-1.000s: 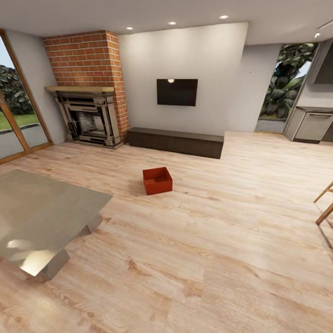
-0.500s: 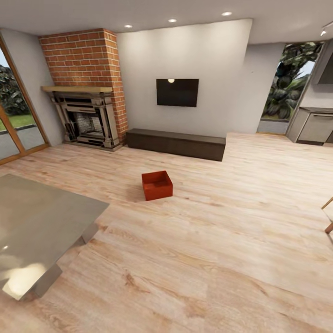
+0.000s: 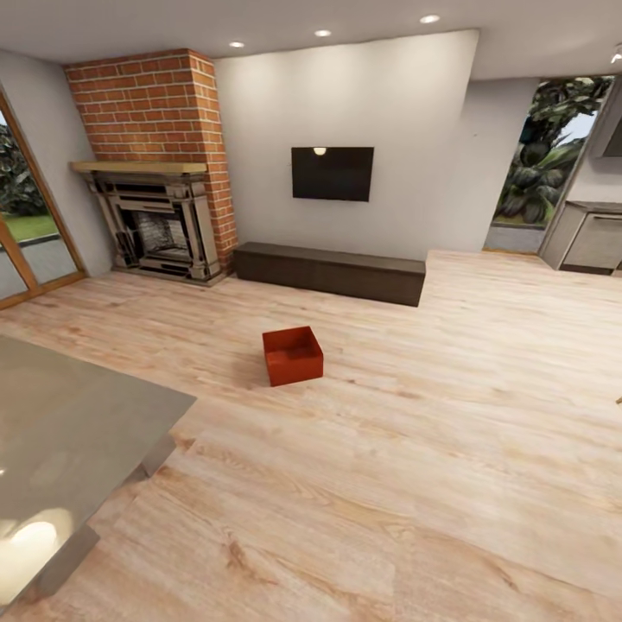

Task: Move the two storage containers from the living room to the garage. In the garage, place one container on the floor and stack the other container on top of it (either order is fine).

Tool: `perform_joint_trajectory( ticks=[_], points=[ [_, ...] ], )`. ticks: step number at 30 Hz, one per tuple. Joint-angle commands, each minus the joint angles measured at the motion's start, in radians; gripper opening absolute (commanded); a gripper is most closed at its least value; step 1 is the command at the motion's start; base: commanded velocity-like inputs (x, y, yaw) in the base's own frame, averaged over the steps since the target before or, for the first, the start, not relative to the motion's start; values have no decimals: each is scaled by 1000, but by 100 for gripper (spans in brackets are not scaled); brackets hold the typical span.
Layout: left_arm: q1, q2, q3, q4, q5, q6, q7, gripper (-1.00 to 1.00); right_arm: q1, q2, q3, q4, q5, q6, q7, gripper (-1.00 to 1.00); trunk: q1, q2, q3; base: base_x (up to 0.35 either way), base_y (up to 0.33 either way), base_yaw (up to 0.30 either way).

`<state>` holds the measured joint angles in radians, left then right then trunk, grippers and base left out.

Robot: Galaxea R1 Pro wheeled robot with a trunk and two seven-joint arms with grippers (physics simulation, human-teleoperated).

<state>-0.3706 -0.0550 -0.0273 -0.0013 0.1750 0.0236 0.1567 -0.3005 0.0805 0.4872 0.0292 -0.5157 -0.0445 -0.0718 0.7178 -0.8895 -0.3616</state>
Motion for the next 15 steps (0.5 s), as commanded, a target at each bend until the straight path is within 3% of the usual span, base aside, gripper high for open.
perform_joint_trajectory(
  ticks=[1, 15],
  points=[
    [-1, 0, -3, 0, 8, 2, 3, 100, -1, 1, 8, 3, -9, -5, -1, 100, 1, -1, -1, 323, 0, 0],
    [-1, 0, -3, 0, 8, 2, 3, 100, -1, 1, 8, 3, -9, -5, -1, 100, 1, -1, -1, 323, 0, 0]
  ],
)
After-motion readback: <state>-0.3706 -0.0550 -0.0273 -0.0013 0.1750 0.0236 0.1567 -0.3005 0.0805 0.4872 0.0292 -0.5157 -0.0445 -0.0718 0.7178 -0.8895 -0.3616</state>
